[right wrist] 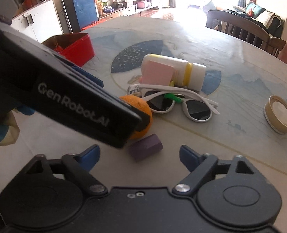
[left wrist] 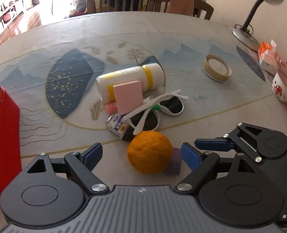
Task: Organize rigid objects
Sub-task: 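Grasp the orange with left gripper while right gripper grasps purple block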
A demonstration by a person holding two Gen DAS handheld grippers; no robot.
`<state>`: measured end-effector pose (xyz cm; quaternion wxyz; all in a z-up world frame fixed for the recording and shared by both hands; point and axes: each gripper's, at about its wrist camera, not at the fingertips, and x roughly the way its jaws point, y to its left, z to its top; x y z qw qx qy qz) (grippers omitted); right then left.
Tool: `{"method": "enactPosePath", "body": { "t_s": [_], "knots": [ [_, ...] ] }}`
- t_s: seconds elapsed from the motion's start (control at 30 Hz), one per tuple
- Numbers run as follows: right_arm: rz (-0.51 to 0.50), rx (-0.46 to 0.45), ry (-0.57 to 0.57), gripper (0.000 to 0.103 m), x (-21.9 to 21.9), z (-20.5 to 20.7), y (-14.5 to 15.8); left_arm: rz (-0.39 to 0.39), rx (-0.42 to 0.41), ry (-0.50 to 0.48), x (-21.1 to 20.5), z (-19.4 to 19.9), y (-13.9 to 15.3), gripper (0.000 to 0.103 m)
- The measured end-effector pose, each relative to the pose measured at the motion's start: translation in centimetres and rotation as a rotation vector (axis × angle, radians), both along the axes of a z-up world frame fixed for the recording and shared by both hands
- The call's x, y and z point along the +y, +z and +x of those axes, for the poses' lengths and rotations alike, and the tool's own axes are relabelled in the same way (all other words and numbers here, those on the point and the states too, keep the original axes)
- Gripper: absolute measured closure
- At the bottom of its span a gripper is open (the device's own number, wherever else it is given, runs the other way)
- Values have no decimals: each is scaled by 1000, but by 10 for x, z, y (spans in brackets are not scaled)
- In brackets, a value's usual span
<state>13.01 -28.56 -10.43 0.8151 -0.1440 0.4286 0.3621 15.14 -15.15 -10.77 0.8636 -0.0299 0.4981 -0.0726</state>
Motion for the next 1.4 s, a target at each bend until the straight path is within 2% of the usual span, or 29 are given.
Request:
{"method": "enactPosePath", "body": {
  "t_s": [0.23, 0.37, 0.6, 0.83, 1.07, 1.4],
  "knots": [
    [-15, -7, 34, 33, 5, 2, -5, -2, 8, -4, -2, 5, -6, 16],
    [-17, -9, 34, 37, 7, 3, -6, -4, 11, -18, -4, 5, -6, 32],
    [-36, -34, 42, 48, 10, 0, -5, -27, 7, -49, -3, 4, -5, 49],
    [-50, -47, 30, 63, 9, 0, -4, -48, 10, -47, 1, 4, -5, 49],
    [-63, -49, 21, 64, 12, 2, -5, -66, 21, -14, 15, -2, -3, 49],
    [-41, -54, -36, 64, 15, 0, 11, -53, -27, 45, 43, -18, 18, 49]
  ]
}}
